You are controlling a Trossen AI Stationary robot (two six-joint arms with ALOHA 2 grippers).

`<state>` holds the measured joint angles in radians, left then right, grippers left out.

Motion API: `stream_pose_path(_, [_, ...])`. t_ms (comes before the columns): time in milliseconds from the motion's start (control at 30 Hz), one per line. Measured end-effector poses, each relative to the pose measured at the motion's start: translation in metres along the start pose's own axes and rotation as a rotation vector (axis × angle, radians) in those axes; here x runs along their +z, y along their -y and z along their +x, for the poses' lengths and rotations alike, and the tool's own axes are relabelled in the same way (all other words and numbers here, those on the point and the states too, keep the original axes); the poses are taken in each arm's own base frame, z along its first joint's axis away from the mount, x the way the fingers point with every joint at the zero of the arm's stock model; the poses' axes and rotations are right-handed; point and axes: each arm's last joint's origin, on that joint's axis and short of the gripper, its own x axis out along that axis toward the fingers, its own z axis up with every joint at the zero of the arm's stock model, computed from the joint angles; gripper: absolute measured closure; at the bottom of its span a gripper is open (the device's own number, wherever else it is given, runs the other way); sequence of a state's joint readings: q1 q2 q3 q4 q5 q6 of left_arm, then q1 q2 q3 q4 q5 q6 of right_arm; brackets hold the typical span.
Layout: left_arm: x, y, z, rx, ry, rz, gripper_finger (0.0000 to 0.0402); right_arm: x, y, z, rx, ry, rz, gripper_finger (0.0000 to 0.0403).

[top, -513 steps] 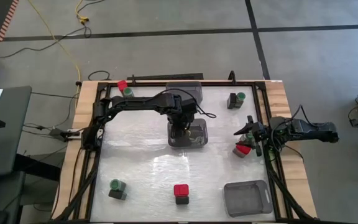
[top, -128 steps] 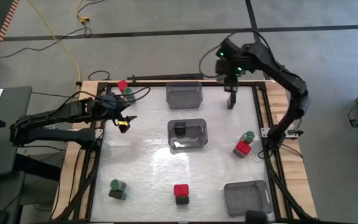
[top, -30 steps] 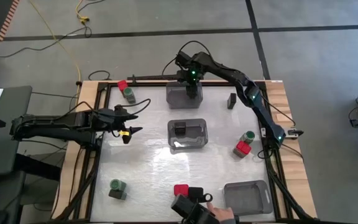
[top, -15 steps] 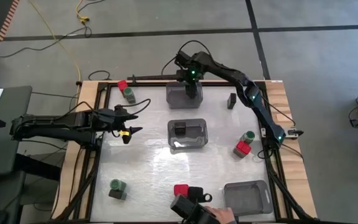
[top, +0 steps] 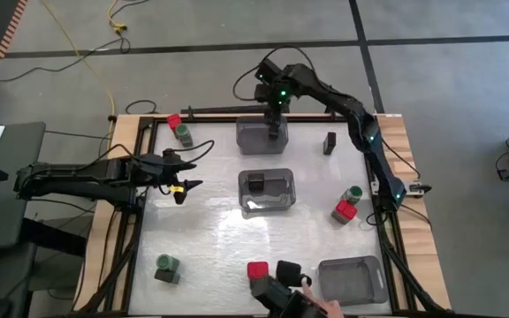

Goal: Sort spices by type
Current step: Put the green seasoning bottle into the top black bin

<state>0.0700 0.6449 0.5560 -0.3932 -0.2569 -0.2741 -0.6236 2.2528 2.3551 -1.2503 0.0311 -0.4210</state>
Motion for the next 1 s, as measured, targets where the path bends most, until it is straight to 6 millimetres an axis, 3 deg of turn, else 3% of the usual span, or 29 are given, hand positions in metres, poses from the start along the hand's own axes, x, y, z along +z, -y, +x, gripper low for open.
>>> stream_pose_path(133, [0.000, 0.000, 0.000, 0.000, -0.001, 0.000, 0.0111, -0.013, 0.010, -0.002, 0.026, -0.065, 0.000, 0.0137])
stream_pose_path(300, [0.000, 0.000, 0.000, 0.000, -0.001, 0.001, 0.0111, -0.033, 0.018, 0.008, 0.218, -0.125, 0.063, 0.0137])
stream_pose_path(500, [-0.001, 0.000, 0.000, 0.003, -0.008, 0.003, 0.0111, -0.043, 0.020, 0.022, 0.263, -0.165, 0.062, 0.0156])
stream_pose_path(633, [-0.001, 0.000, 0.000, 0.003, -0.009, 0.003, 0.0111, -0.041, 0.012, 0.028, 0.278, -0.174, 0.012, 0.0208])
stream_pose_path(900, [-0.002, 0.000, 0.000, 0.005, -0.016, -0.007, 0.0111, -0.044, 0.004, 0.042, 0.291, -0.191, -0.002, 0.0373])
stream_pose_path(1000, [-0.002, 0.000, 0.000, 0.005, -0.016, -0.007, 0.0111, -0.041, 0.003, 0.049, 0.276, -0.162, -0.004, 0.0388])
